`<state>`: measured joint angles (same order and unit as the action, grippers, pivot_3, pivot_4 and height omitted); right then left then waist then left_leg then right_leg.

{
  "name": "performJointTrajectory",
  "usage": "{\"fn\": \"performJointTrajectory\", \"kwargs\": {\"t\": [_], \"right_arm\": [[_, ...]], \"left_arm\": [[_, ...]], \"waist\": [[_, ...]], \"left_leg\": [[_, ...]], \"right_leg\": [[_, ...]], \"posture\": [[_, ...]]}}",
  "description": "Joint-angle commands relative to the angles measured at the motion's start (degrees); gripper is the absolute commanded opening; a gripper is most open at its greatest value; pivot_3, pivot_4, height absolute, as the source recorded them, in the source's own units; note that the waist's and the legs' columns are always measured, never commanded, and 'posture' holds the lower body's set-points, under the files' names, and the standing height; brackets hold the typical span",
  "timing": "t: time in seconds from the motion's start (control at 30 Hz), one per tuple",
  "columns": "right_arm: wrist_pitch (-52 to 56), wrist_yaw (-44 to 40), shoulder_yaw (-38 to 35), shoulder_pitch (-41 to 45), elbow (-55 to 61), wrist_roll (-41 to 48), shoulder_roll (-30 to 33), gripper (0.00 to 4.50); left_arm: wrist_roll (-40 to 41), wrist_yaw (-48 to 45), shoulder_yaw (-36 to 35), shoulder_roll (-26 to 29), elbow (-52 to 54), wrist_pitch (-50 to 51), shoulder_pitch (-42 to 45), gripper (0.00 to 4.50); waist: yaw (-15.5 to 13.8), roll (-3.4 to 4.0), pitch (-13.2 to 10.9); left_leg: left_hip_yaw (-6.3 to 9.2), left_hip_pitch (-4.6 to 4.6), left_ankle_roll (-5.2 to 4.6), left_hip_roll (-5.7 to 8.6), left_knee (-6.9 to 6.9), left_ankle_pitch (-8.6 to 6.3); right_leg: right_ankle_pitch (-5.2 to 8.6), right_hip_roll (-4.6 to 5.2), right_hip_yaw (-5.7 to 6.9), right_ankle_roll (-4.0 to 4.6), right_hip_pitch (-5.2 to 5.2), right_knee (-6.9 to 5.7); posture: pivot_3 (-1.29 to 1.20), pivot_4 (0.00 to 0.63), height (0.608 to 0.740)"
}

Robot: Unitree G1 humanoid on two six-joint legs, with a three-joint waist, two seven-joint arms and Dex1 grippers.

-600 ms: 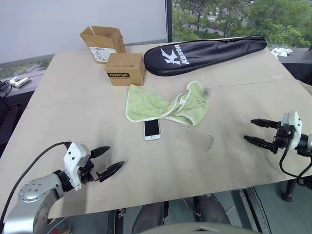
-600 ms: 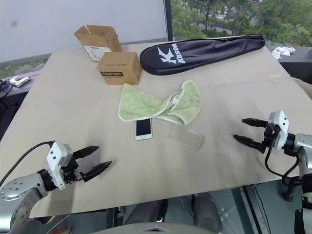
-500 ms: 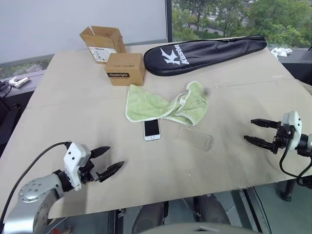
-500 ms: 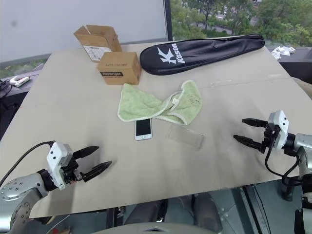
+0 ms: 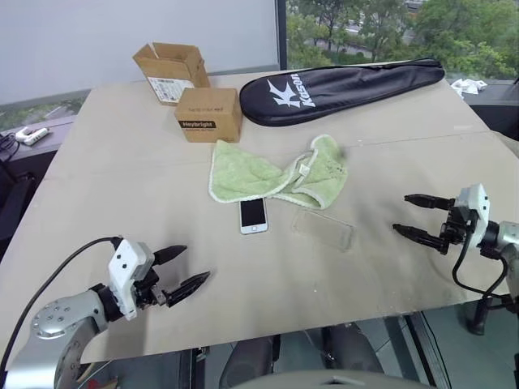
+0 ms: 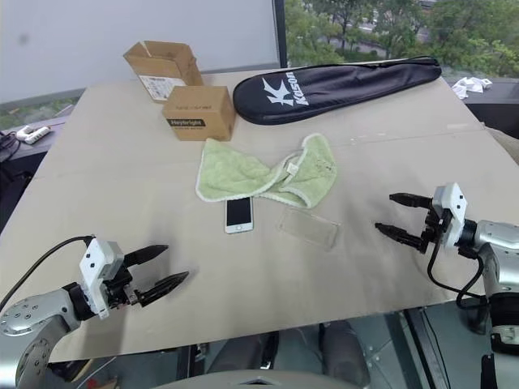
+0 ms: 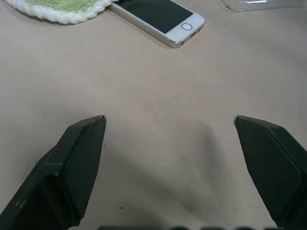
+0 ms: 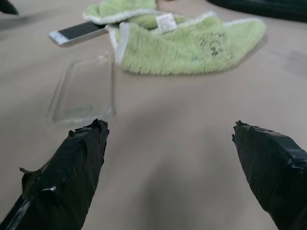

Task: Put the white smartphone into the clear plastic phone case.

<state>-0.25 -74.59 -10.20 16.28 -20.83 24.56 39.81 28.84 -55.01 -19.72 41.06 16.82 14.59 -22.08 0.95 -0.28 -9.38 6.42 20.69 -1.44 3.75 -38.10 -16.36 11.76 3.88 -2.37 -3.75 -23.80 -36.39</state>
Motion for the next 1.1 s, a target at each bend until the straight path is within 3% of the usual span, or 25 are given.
{"fn": "performJointTrajectory", "kwargs": {"t": [0.03, 0.23, 0.53, 0.63, 0.77, 1.03, 1.1], "right_arm": [[1.5, 4.3, 0.9, 4.0, 4.4, 0.3, -2.6, 4.5], [4.4, 14.5, 6.9, 14.3, 2.9, -5.7, -10.3, 4.5], [11.9, 33.9, 12.2, 33.0, -11.3, -13.2, -27.8, 4.5], [17.5, 39.5, 13.0, 34.9, -11.1, -14.9, -31.3, 4.5], [24.1, 46.8, 19.3, 33.9, -10.8, -23.5, -32.2, 4.5], [41.0, 42.6, 26.8, 28.4, -0.7, -25.4, -31.0, 4.5], [41.6, 42.9, 26.9, 28.0, 0.0, -25.7, -31.1, 3.98]], "left_arm": [[2.1, -0.5, -2.0, 0.1, 2.9, -0.4, 0.8, 4.44], [7.6, -2.4, -4.1, 3.0, 5.2, 4.2, 4.4, 4.44], [7.5, -2.6, -7.5, 6.6, 5.3, 6.1, 6.6, 4.44], [7.7, -2.5, -8.8, 6.2, 6.2, 6.2, 4.9, 4.44], [7.5, -1.7, -9.9, 4.9, 8.0, 5.9, 2.2, 4.44], [7.3, -2.1, -9.7, 4.9, 8.2, 5.7, 1.1, 4.44], [7.2, -2.3, -9.4, 5.1, 8.0, 5.6, 1.4, 4.5]], "waist": [[0.1, 0.01, 0.0], [0.0, 0.01, 0.0], [0.6, 0.02, 0.0], [0.6, 0.0, 0.0], [1.1, -0.02, 0.0], [1.4, -0.16, 0.2], [1.5, -0.2, 0.2]], "left_leg": [[0.0, 0.0, 0.0, 0.0, 0.0, 0.0], [0.06, 0.02, 0.01, 0.0, 0.0, 0.0], [0.05, 0.19, 0.34, 0.02, 0.36, 0.17], [0.06, 0.43, 0.43, 0.03, 0.66, 0.21], [0.09, 1.28, 0.53, 0.05, 0.67, 0.27], [0.07, 1.26, 0.55, 0.06, 0.67, 0.29], [0.05, 1.16, 0.55, 0.06, 0.67, 0.29]], "right_leg": [[0.0, 0.0, -0.01, 0.0, 0.0, 0.0], [-0.01, -0.06, 0.05, 0.0, -0.03, -0.01], [-0.02, -0.24, -0.02, 0.03, -0.43, -0.01], [-0.02, -0.19, -0.03, 0.04, -0.81, -0.02], [-0.02, 0.01, -0.01, 0.06, -1.68, -0.07], [-0.02, 0.0, -0.02, 0.06, -1.74, -0.24], [-0.02, -0.08, -0.03, 0.07, -1.68, -0.32]], "posture": [[0.0, 0.15, 0.74], [0.0, 0.15, 0.74], [0.0, 0.15, 0.74], [0.0, 0.15, 0.74], [0.0, 0.15, 0.74], [0.0, 0.15, 0.74], [0.0, 0.15, 0.74]]}}
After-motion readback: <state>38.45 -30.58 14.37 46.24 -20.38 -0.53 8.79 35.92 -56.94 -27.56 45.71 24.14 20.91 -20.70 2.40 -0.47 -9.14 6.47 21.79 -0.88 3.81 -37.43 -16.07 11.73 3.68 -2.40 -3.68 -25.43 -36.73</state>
